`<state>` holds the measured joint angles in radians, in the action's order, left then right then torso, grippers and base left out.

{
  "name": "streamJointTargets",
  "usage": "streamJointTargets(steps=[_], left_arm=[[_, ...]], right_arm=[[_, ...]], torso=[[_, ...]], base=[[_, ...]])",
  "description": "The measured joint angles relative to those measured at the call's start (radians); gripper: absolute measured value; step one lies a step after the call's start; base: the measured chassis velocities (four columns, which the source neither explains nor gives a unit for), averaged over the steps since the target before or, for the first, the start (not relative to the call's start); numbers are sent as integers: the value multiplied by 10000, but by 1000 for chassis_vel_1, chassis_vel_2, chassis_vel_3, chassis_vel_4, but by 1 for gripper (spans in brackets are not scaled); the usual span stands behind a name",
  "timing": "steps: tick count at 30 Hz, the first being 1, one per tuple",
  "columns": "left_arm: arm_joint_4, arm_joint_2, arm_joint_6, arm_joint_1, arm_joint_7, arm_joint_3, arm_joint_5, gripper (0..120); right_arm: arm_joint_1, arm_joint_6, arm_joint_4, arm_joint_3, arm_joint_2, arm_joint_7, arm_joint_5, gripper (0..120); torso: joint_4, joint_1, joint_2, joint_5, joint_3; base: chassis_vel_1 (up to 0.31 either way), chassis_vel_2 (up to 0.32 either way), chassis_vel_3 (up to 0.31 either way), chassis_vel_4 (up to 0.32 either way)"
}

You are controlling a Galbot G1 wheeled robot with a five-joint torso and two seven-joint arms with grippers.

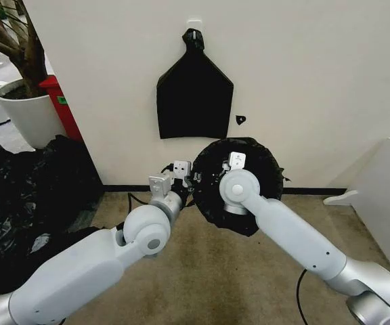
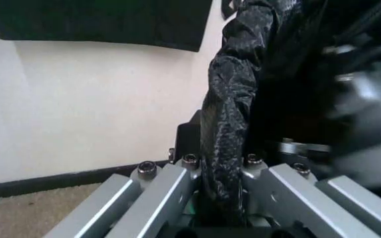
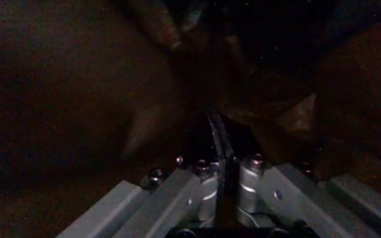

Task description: Place the garbage bag over the trash bin.

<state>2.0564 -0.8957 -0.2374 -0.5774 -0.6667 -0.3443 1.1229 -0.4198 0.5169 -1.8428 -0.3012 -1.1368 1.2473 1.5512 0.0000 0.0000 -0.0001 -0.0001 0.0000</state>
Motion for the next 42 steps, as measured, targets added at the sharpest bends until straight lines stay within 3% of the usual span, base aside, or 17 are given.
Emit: streamJointTargets(steps=[11, 24, 42], left_arm=[[-235, 154, 40, -379, 130, 575, -176, 1], [174, 132, 41, -242, -32, 672, 394, 1], [826, 432, 8, -478, 36, 841, 617, 1]], right_arm=[[78, 48, -718, -181, 201, -11, 51, 0], [0, 331, 1064, -267, -285, -504, -755, 0], [454, 377, 2042, -331, -785, -725, -1064, 0]], torso=[[3, 0, 0, -1, 0], [-1, 0, 0, 0, 0], [1, 0, 0, 0, 0]], base=[[0, 0, 0, 0], [0, 0, 0, 0], [0, 0, 0, 0]])
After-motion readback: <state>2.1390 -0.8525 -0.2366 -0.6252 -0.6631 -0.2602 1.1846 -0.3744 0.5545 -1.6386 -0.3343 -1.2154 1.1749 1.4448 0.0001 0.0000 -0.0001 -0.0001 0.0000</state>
